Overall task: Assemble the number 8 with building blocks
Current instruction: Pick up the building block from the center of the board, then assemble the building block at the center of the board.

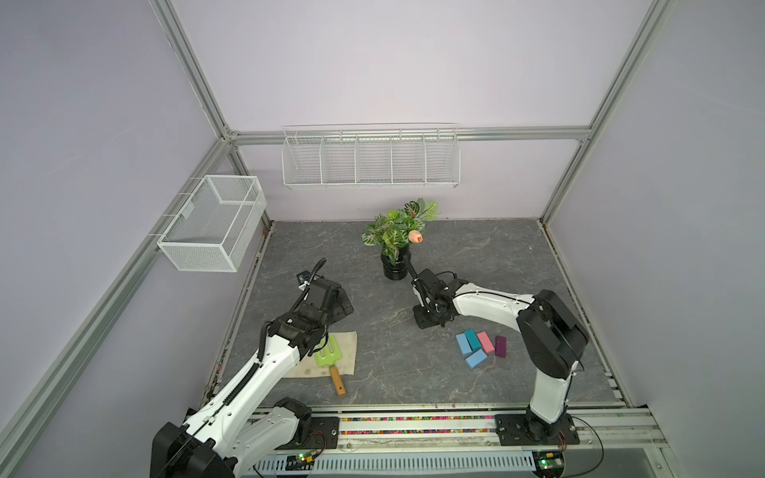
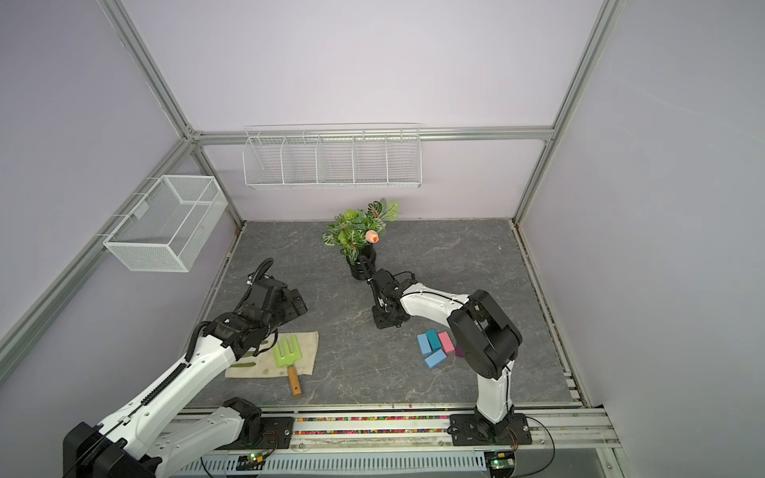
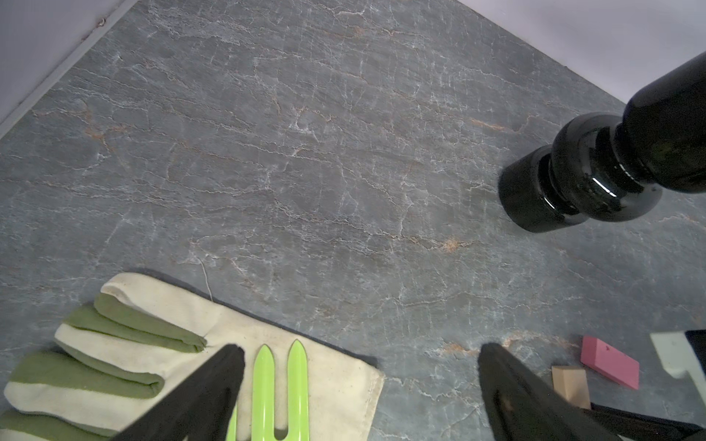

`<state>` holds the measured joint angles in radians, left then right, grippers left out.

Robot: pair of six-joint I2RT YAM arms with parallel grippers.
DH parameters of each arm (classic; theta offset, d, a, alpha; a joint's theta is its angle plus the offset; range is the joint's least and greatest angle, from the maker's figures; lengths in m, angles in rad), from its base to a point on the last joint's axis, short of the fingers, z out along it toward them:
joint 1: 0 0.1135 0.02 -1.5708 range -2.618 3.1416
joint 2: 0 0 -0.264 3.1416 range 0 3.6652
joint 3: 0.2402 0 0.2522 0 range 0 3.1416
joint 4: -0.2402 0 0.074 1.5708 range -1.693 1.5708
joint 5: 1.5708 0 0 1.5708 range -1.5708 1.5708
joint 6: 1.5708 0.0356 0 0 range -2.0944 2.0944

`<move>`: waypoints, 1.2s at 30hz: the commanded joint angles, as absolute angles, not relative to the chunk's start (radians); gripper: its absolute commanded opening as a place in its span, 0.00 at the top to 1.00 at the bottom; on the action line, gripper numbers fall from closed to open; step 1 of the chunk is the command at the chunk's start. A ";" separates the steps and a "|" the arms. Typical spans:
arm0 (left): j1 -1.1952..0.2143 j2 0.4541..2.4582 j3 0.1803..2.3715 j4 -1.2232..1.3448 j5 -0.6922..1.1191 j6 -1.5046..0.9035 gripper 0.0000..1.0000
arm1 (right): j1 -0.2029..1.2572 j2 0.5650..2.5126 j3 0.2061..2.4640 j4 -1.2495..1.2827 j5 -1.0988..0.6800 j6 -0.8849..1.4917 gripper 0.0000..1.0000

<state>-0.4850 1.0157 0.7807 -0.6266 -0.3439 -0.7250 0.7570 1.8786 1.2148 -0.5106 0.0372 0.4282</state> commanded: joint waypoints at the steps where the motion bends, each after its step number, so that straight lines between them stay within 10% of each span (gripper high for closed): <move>1: -0.489 1.018 0.785 -0.624 -0.362 -0.731 0.00 | 0.776 1.881 1.213 -0.547 0.062 0.510 0.93; 36: -0.489 1.013 0.787 -0.624 -0.360 -0.732 0.00 | 0.784 1.810 1.137 -0.568 0.049 0.802 0.93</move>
